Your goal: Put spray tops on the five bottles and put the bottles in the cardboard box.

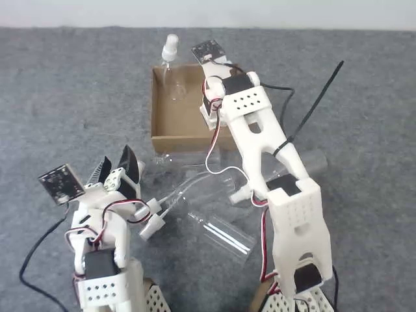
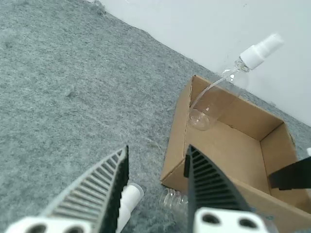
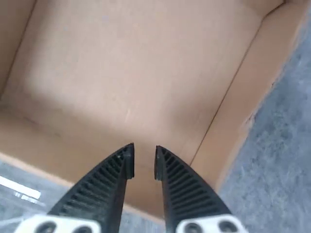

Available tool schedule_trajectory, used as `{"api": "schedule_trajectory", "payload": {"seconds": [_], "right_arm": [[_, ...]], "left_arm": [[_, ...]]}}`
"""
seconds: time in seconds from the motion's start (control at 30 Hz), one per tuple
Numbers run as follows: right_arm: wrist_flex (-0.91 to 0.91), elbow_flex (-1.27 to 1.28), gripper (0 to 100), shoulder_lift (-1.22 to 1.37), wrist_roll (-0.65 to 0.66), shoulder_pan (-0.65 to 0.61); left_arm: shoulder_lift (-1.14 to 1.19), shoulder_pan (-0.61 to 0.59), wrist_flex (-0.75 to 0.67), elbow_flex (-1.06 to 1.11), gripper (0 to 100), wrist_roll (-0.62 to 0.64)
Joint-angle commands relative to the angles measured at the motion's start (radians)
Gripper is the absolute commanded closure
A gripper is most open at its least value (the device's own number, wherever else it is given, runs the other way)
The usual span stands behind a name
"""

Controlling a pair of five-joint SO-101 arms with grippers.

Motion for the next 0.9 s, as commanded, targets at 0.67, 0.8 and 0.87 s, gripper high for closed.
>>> {"api": "schedule_trajectory", "payload": {"seconds": [0.67,0.8,0.87], "right_arm": [[0.246,-0.044,97.9,-0.018,-0.003,0.028],[0.266,-0.044,97.9,-0.021,0.035,0.050],[0.277,-0.044,97.9,-0.019,0.083,0.058]], "left_arm": [[-0.006,0.002,0.006,-0.013,82,-0.009],[-0.006,0.002,0.006,-0.013,82,-0.009],[-0.006,0.002,0.006,-0.013,82,-0.009]]}}
